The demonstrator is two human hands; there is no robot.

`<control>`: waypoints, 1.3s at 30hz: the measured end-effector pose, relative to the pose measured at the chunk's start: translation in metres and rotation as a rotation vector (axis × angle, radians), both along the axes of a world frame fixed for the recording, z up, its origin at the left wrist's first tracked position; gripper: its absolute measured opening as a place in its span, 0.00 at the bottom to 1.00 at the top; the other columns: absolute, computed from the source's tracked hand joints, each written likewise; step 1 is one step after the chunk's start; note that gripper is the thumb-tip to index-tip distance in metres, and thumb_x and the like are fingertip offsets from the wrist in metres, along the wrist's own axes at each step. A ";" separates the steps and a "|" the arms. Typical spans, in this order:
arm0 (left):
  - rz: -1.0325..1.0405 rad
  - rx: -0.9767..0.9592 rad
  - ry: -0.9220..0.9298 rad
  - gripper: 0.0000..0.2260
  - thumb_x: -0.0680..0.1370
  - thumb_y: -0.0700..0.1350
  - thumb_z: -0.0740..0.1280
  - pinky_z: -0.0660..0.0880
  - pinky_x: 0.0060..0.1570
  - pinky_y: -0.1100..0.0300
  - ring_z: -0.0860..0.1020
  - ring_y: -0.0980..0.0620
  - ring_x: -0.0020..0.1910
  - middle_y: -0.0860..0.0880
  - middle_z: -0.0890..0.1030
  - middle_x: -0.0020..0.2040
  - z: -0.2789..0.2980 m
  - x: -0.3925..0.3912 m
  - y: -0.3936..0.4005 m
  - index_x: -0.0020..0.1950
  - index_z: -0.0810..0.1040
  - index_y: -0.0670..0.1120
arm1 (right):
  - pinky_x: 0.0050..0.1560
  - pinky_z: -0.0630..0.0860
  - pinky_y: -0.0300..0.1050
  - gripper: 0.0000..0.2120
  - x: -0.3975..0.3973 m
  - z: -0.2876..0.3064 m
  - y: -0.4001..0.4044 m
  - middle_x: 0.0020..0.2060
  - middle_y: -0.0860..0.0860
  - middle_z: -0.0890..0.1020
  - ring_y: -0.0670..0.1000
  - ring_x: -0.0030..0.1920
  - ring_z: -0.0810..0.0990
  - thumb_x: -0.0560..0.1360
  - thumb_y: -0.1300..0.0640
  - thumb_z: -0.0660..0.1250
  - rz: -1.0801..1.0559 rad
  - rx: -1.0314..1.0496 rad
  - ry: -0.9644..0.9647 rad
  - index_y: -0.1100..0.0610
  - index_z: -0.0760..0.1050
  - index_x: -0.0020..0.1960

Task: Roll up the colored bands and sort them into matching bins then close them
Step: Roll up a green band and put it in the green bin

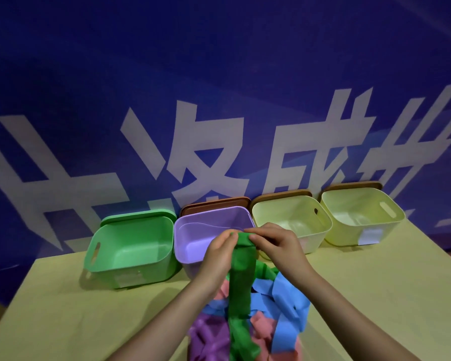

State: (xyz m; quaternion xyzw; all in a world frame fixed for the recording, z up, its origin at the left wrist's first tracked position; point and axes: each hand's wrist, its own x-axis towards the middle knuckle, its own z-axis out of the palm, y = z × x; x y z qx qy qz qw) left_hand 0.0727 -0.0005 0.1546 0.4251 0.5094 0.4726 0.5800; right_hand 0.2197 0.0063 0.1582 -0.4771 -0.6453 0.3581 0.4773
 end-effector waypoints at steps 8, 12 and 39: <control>0.036 0.130 0.047 0.07 0.79 0.38 0.63 0.77 0.44 0.64 0.83 0.53 0.44 0.47 0.85 0.43 0.009 0.017 -0.010 0.48 0.81 0.43 | 0.44 0.74 0.37 0.10 0.010 -0.001 -0.006 0.34 0.47 0.81 0.46 0.39 0.80 0.73 0.64 0.71 -0.088 0.056 0.042 0.50 0.85 0.45; 0.069 0.158 0.027 0.07 0.79 0.37 0.63 0.77 0.43 0.65 0.82 0.53 0.43 0.46 0.85 0.42 0.011 0.029 -0.011 0.49 0.81 0.41 | 0.46 0.77 0.44 0.06 0.023 0.002 -0.008 0.38 0.51 0.82 0.50 0.41 0.81 0.74 0.63 0.70 -0.019 -0.032 0.180 0.55 0.85 0.47; -0.013 -0.157 -0.220 0.13 0.80 0.41 0.57 0.75 0.43 0.54 0.79 0.46 0.42 0.37 0.80 0.47 0.006 0.021 -0.004 0.54 0.78 0.36 | 0.43 0.74 0.36 0.10 0.037 0.005 0.001 0.42 0.48 0.76 0.44 0.41 0.76 0.74 0.66 0.65 0.061 0.473 -0.261 0.58 0.82 0.51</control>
